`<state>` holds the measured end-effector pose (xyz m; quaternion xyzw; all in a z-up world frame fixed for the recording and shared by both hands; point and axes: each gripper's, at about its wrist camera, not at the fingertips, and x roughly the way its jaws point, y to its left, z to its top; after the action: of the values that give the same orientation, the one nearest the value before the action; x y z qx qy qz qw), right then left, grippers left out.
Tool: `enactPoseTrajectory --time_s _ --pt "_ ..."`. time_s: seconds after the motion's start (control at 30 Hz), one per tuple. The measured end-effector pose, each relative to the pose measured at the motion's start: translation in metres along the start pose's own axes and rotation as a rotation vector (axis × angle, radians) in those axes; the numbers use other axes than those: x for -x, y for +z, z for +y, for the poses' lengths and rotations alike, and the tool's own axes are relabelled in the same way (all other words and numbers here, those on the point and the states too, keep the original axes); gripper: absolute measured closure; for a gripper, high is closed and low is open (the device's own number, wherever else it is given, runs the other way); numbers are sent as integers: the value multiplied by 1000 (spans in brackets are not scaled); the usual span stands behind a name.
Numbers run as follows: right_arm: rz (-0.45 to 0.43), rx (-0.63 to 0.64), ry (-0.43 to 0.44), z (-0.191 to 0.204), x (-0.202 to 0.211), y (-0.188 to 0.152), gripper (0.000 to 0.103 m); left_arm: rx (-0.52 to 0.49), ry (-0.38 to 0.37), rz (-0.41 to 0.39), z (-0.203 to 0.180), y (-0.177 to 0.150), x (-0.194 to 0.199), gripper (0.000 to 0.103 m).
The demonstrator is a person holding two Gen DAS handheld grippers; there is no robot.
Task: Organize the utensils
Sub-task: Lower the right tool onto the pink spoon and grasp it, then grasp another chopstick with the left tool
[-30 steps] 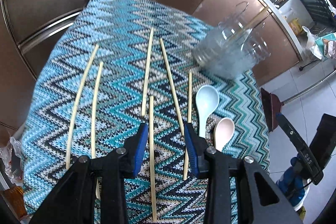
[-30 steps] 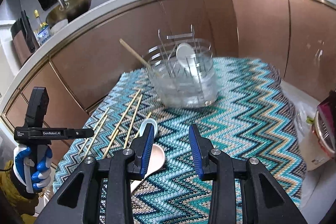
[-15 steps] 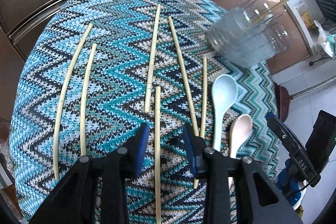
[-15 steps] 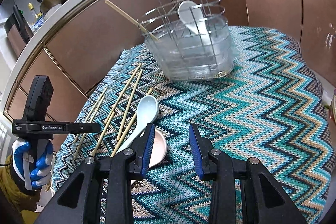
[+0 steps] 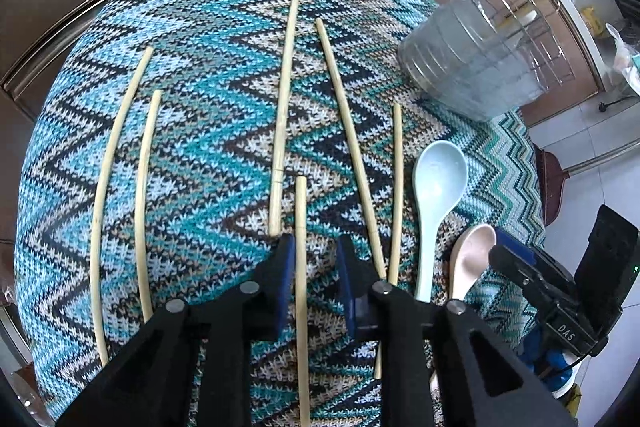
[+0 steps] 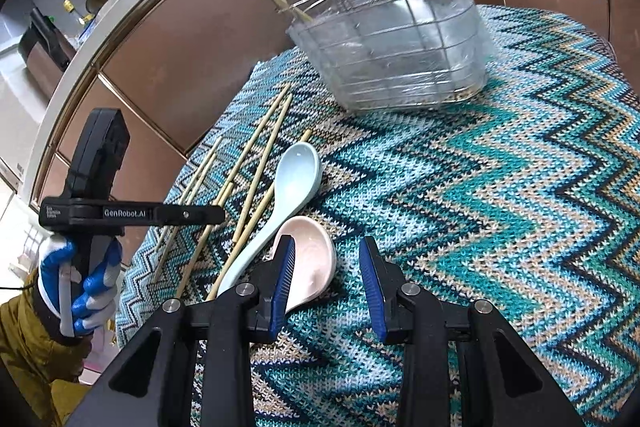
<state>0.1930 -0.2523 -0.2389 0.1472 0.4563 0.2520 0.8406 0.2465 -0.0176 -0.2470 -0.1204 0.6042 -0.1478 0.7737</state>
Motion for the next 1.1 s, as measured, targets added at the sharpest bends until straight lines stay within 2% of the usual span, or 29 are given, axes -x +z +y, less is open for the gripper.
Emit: enactPoseTrajectory --time_s 0.5,0.57,0.63,0.7,1.1 --pt "61 37 12 0 -19 9 81 -29 25 -7 -1 3 -5 95" --pt "74 52 6 3 -23 11 85 -30 28 -13 0 1 -4 97" --pt "88 72 -5 6 -25 10 94 -25 22 -19 1 -1 -2 98" --pt "89 92 -22 9 -25 9 95 -21 20 -25 4 -4 2 98" --pt "-57 125 -71 32 25 5 96 -31 -22 -106 13 -24 41 98"
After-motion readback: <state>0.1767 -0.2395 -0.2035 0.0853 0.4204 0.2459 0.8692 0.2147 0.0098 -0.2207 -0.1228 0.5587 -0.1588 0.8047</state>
